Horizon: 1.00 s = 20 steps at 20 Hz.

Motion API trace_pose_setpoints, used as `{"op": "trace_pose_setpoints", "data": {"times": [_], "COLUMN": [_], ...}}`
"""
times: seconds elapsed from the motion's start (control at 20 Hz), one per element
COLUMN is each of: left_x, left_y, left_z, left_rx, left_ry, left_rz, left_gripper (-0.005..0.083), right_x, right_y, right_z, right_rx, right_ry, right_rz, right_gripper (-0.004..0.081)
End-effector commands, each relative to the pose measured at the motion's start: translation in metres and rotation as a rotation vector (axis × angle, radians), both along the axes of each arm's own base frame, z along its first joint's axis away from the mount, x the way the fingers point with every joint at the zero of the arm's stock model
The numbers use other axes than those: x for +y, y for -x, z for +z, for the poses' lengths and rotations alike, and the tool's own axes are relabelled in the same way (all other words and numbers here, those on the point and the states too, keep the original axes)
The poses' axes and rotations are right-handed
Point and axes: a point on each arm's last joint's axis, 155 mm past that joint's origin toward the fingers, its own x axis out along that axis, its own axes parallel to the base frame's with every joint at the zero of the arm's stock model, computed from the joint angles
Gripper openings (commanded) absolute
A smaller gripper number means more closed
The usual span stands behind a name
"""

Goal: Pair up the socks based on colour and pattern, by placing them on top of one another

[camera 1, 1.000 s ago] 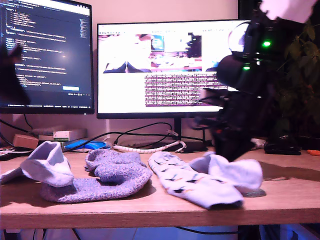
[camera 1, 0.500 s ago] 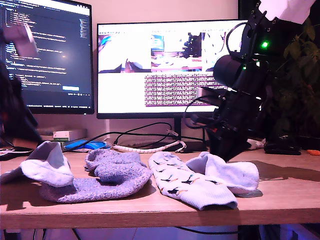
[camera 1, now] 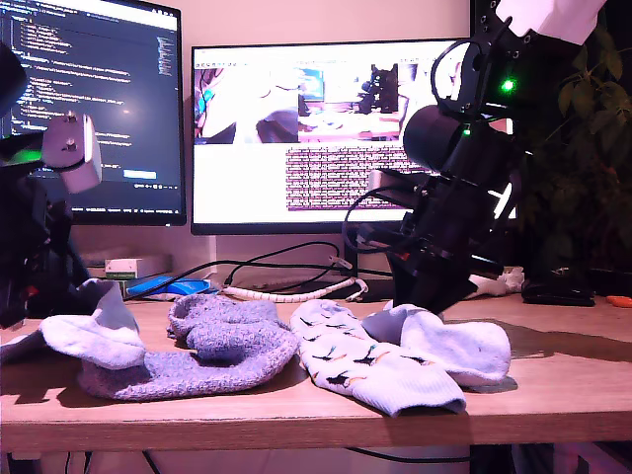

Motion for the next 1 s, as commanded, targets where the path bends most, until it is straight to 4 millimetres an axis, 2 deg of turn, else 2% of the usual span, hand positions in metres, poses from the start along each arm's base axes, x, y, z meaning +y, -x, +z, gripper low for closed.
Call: {"op": "trace_pose_setpoints", "data": {"times": [0.0,0.2,0.4,0.5,0.7,0.8,0.95], "left_x": [0.004,0.005,-0.008,-0.019,-0.041,-0.053,-0.063], "left_y": [-0.002,-0.015,-0.017,-0.014,-0.009,-0.006,-0.007], "left_z": [0.003,0.034,0.071,0.084,0.107,0.126,0.159], "left_rx": [-0.016,-0.075,-0.09,-0.076,-0.02,0.008,0.011], "left_ry": [-0.011,0.006,0.071,0.093,0.136,0.186,0.246], "left_rz": [0.016,0.061,0.07,0.06,0.039,0.035,0.027], "left_gripper": [-0.0021,-0.0021,-0.0021,-0.0021,-0.0021,-0.0021,-0.0021], "right_x": [0.005,-0.008,-0.009,0.009,0.072,0.102,0.13], "right_y": [-0.006,-0.016,-0.013,-0.003,0.027,0.038,0.045], "right_z": [0.019,0.063,0.107,0.125,0.137,0.143,0.157], "right_rx": [-0.052,-0.152,-0.241,-0.279,-0.329,-0.358,-0.392], "right_ry": [0.001,0.068,0.103,0.09,0.024,-0.019,-0.114], "right_rz": [0.039,0.037,0.048,0.086,0.219,0.257,0.284], "right_gripper": [0.0133,0.0185,0.0249,0.0285,0.034,0.0341,0.0341]}}
